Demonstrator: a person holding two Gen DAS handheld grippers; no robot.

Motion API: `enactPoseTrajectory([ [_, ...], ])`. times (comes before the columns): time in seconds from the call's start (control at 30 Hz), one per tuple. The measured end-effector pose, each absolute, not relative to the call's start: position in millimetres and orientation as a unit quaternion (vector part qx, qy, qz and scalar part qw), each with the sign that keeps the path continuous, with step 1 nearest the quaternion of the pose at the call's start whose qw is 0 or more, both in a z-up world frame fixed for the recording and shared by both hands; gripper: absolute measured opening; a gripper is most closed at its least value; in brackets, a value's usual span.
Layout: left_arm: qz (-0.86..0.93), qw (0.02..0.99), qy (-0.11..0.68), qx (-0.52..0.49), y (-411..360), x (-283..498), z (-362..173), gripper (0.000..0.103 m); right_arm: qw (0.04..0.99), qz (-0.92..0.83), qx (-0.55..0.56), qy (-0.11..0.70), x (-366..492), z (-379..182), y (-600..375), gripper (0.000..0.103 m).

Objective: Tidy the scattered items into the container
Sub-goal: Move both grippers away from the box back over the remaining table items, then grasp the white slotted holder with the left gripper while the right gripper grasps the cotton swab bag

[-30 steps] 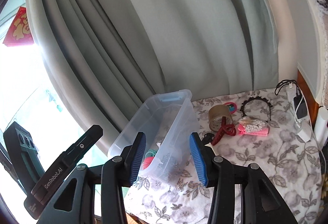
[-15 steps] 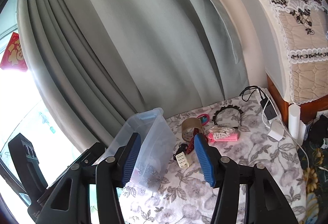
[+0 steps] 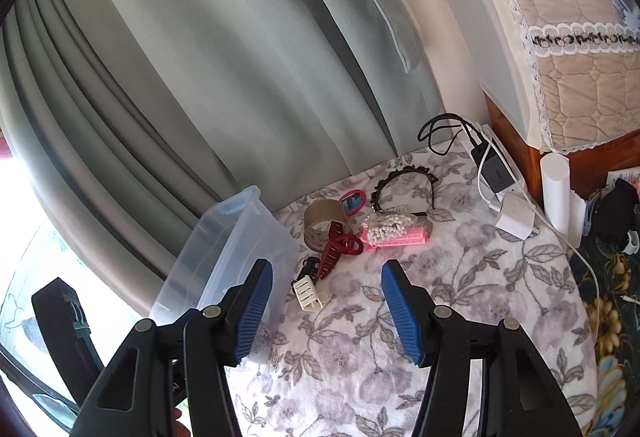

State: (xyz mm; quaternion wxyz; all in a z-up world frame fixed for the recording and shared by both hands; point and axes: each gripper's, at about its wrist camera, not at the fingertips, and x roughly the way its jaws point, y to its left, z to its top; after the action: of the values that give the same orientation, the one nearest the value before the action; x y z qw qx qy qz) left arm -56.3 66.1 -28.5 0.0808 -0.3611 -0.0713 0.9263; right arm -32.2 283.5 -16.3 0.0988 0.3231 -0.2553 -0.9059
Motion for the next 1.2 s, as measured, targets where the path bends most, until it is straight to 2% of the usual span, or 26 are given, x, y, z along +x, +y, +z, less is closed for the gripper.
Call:
enactPoseTrajectory([
  [0.53,0.893,0.033,-0.06,-0.446,72.3,-124.5,-116.8,0.077,0.082,-0.872,0.412,-0.251,-107.4,-94.5,283.6,0.062],
  [0.77,0.883,0.02,-0.057,-0.465,69.4,-151.8,-143.7,0.077,0.076,-0.866,0.43,-0.243,-139.6,-116.6,282.3,0.073],
  [0.8,0.882,0.018,-0.058,-0.466,68.5,-155.4,-146.7,0.077,0.076,-0.866,0.432,-0.241,-144.5,-119.0,281.8,0.079],
  [0.97,0.878,0.012,-0.066,-0.474,64.2,-171.7,-160.4,0.077,0.08,-0.868,0.434,-0.229,-166.7,-127.8,276.2,0.093],
  [1.07,0.876,0.011,-0.069,-0.478,63.2,-179.6,-166.5,0.077,0.078,-0.868,0.437,-0.223,-179.7,-134.2,273.5,0.095],
  [1.2,0.875,0.014,-0.072,-0.479,62.8,-189.6,-172.4,0.077,0.074,-0.87,0.439,-0.213,-194.4,-141.2,271.1,0.102],
])
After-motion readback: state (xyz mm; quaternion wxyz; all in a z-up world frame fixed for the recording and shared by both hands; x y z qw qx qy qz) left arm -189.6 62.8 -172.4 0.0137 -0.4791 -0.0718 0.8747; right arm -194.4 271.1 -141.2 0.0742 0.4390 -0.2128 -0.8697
